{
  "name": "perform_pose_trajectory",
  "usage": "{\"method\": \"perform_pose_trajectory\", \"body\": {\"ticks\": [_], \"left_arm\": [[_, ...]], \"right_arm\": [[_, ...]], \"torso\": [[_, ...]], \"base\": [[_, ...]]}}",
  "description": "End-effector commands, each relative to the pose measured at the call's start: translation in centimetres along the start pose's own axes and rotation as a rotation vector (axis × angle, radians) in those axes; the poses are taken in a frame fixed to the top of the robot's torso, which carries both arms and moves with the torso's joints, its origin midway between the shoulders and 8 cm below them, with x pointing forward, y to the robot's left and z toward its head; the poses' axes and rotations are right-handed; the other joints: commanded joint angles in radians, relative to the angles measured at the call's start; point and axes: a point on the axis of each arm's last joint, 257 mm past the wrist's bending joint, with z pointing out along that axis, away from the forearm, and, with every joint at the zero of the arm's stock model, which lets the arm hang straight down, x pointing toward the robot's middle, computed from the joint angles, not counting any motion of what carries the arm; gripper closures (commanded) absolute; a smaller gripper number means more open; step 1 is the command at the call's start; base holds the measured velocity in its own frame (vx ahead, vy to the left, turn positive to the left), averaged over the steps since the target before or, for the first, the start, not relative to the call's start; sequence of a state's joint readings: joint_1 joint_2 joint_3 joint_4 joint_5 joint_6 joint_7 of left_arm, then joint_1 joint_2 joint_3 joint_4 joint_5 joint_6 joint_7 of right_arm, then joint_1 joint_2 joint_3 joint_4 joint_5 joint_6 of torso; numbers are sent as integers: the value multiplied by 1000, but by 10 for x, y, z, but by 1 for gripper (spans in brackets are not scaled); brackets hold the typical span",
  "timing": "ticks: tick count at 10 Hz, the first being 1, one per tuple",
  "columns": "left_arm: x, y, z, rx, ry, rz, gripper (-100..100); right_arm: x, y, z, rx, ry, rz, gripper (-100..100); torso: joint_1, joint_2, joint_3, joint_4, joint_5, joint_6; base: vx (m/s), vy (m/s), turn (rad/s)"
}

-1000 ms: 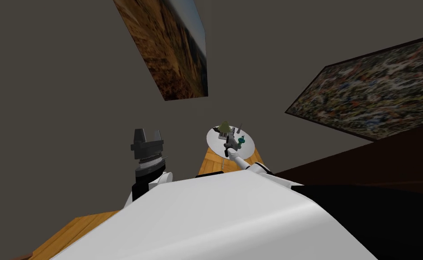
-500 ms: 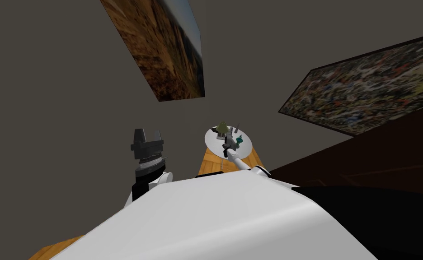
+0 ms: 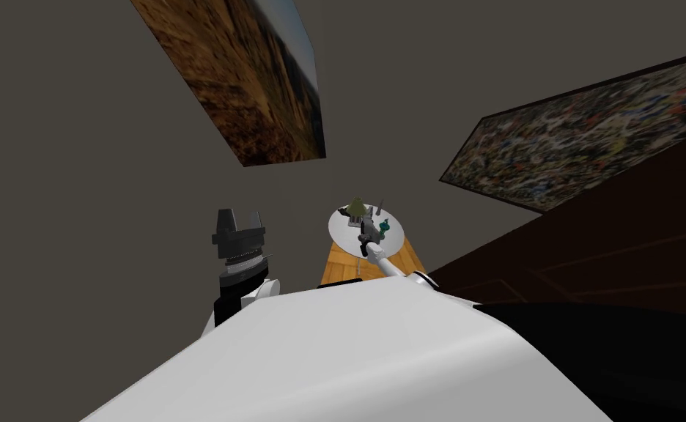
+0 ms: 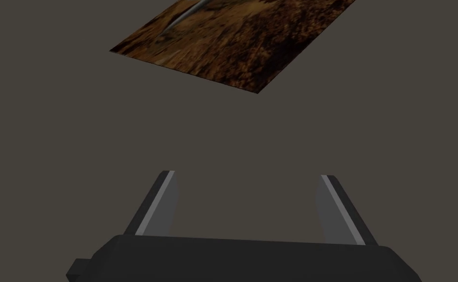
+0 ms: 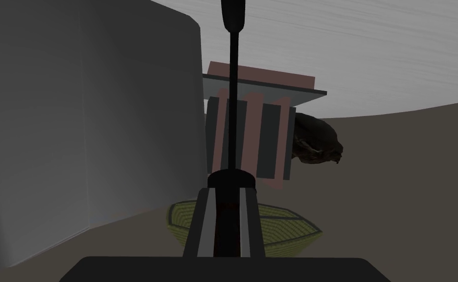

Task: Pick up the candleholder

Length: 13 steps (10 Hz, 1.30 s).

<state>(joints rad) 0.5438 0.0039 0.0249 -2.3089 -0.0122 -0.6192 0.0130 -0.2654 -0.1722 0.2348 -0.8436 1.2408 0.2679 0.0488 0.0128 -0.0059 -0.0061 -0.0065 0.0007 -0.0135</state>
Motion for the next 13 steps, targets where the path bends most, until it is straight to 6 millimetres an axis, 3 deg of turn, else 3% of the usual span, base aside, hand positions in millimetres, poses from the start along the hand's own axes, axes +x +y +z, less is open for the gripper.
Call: {"method": "perform_pose_trajectory", "body": {"ticks": [1, 3, 4, 6, 7, 9, 10, 12, 13], "left_arm": [[0, 0, 0, 0, 0, 0, 0], [0, 0, 0, 0, 0, 0, 0], [0, 0, 0, 0, 0, 0, 0], [0, 0, 0, 0, 0, 0, 0], [0, 0, 0, 0, 0, 0, 0], [0, 0, 0, 0, 0, 0, 0], [0, 0, 0, 0, 0, 0, 0], [0, 0, 0, 0, 0, 0, 0], [0, 0, 0, 0, 0, 0, 0]], "right_arm": [[1, 6, -4, -16, -1, -1, 100], [1, 6, -4, -16, -1, -26, 100], [0, 21, -8, -49, -6, -6, 100], [0, 21, -8, -48, -7, -43, 100], [-2, 35, -14, -80, -15, -16, 100], [-2, 35, -14, -80, -16, -59, 100], [-4, 48, -19, -110, -27, -40, 100], [-4, 48, -19, -110, -29, -75, 100], [-8, 61, -25, -139, -42, -54, 100]], "torso": [[0, 0, 0, 0, 0, 0], [0, 1, 0, 0, 0, 0], [-1, 1, 1, 0, 0, 0], [0, 0, 0, 0, 1, 1], [0, 1, 0, 0, 1, 1], [1, 0, 0, 0, 1, 2], [0, 1, 1, 1, 1, 1], [1, 1, 1, 1, 1, 2], [0, 1, 1, 1, 1, 2]], "base": [[38, 23, -148], [8, 4, 8], [31, 7, -235], [26, 18, -73], [40, 14, -220], [28, 18, -73], [30, 17, -226], [26, 19, -72], [42, 19, -223]]}}
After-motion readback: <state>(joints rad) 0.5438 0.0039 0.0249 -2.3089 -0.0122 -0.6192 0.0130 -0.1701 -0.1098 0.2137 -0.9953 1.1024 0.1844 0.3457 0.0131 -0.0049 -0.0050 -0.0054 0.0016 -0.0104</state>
